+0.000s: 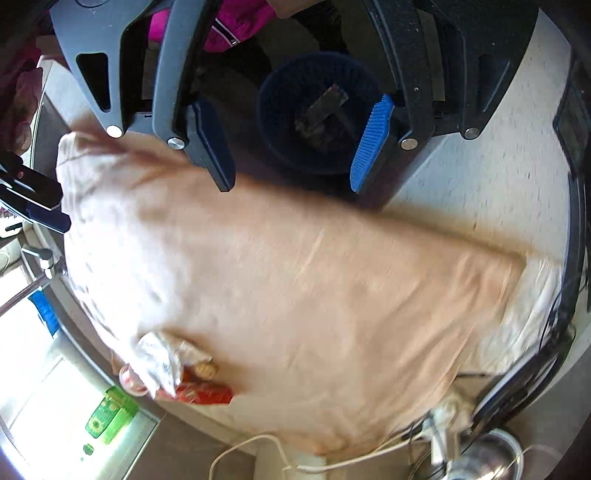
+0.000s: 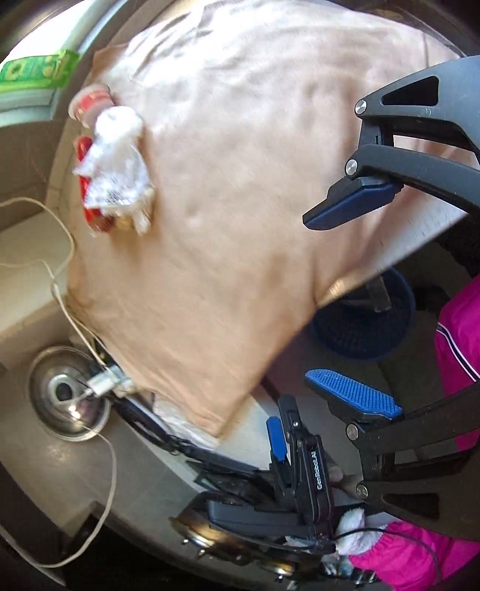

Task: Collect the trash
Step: 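Move both tools back up over the towel toward the remaining trash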

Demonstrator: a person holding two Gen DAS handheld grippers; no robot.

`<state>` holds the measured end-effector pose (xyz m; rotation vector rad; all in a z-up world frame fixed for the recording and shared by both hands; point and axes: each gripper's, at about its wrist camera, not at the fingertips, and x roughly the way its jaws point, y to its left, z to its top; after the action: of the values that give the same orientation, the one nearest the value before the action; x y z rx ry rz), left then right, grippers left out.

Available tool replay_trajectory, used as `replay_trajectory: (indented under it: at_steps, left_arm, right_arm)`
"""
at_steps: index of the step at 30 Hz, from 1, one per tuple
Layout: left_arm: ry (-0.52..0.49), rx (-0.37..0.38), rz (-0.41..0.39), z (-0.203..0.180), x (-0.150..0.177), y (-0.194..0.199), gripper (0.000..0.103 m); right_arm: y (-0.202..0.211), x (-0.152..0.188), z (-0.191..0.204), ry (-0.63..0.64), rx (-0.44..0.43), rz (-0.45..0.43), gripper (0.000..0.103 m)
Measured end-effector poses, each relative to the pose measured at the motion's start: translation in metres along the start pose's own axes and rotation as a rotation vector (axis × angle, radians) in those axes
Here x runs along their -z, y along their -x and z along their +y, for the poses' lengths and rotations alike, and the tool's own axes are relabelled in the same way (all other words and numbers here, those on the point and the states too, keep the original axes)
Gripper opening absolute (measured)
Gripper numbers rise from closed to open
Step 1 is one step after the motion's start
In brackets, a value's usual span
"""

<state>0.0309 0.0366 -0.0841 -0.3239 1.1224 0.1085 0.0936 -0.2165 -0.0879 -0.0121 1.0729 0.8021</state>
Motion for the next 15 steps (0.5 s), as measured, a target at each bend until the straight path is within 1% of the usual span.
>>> replay_trajectory:
  at_steps: [3,9,12,15]
  left_arm:
    - [-0.021,0.005,-0.033,-0.022,-0.024,0.0,0.067]
    - [-0.101,-0.005,-0.082,-0.07,-0.075,-0.003,0.067]
    - [-0.125,0.008,-0.084,-0.085,-0.094,-0.013,0.067]
    - [-0.141,0.023,-0.067,-0.096,-0.109,-0.028,0.067]
  right_arm:
    - [0.008,-0.02,-0.021,-0.012,0.024,-0.027,0.078]
    - [0.024,-0.053,-0.064,-0.038,0.062,-0.091,0.078]
    - [0.03,-0.067,-0.083,-0.054,0.075,-0.12,0.079]
    - [0.033,-0.077,-0.102,-0.068,0.087,-0.133,0.079]
